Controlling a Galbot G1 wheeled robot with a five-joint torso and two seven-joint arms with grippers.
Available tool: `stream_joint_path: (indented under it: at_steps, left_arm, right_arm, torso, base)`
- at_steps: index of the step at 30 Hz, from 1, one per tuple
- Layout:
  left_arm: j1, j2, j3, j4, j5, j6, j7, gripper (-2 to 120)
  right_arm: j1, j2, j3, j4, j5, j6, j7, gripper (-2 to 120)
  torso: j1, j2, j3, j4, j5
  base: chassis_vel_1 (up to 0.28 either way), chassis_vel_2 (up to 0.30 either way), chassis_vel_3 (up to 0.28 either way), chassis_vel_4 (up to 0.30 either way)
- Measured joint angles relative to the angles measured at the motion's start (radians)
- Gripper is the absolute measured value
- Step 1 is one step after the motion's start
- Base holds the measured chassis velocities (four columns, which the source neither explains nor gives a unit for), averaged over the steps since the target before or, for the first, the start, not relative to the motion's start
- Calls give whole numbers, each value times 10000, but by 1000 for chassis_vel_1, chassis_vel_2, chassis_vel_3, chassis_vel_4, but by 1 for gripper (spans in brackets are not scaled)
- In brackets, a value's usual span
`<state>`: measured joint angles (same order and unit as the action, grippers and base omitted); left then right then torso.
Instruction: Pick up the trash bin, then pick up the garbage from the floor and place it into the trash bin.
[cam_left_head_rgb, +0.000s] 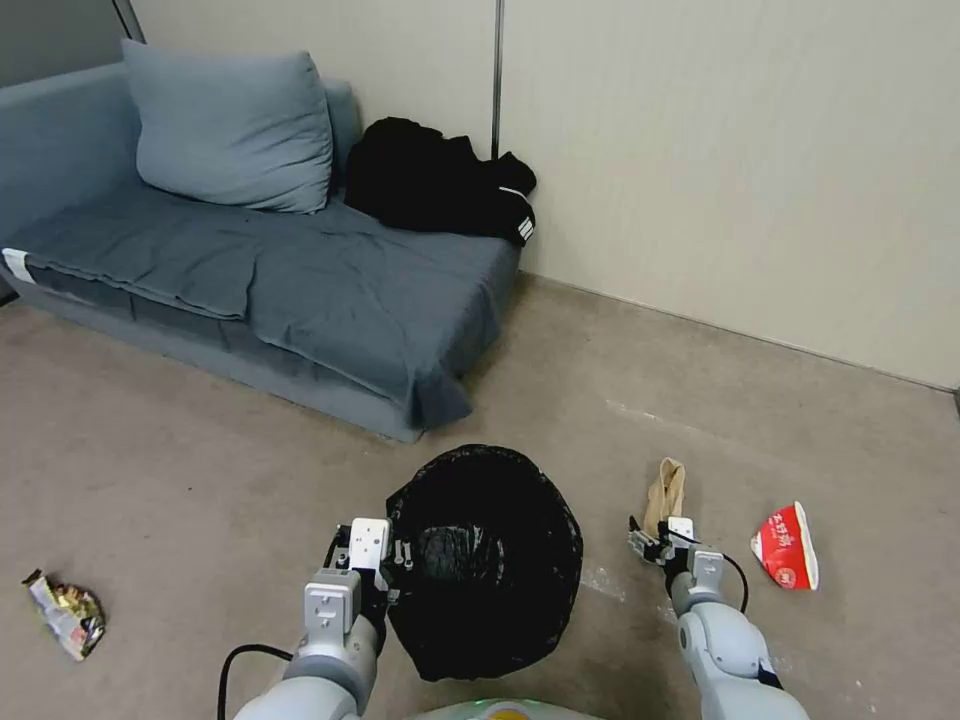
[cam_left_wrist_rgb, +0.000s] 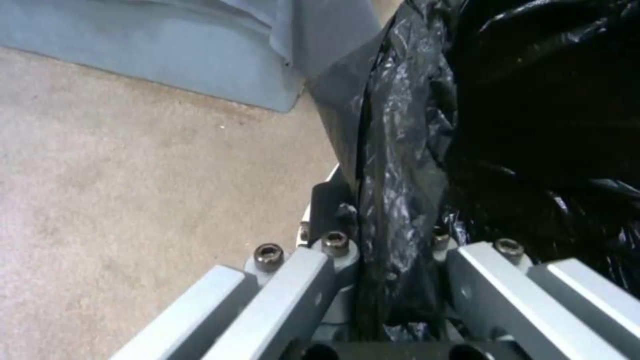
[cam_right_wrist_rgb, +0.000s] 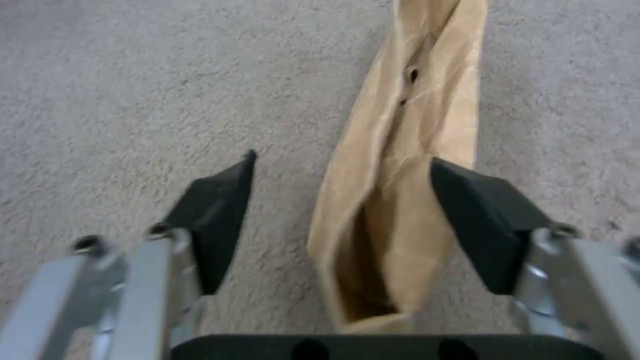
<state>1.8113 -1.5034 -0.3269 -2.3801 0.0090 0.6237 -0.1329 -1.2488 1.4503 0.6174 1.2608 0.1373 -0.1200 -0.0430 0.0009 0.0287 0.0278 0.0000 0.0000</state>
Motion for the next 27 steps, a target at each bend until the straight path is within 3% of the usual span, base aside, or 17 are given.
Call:
stream_joint_path:
  at_steps: [4,13,17,27]
  left_arm:
    - [22,-5,75,44,57,-19,1,1]
    - [89,21,137,56,99,-36,2,1]
    - [122,54,130,32,99,-43,2,1]
    - [123,65,139,13,99,-53,2,1]
  right_arm:
    - [44,-28,25,-29,32,35,8,45]
    - [59,-41,50,-266,30,205,17,18]
    - [67,-89,60,-396,9,282,6,0]
    - [40,-123,59,-403,-19,363,-23,0]
  torso:
    - [0,0,0,0,-1]
    - [0,0,0,0,0]
    - [0,0,0,0,0]
    - [0,0,0,0,-1]
  base:
    - [0,0,0,0]
    - [0,0,0,0]
    - [0,0,0,0]
    - [0,0,0,0]
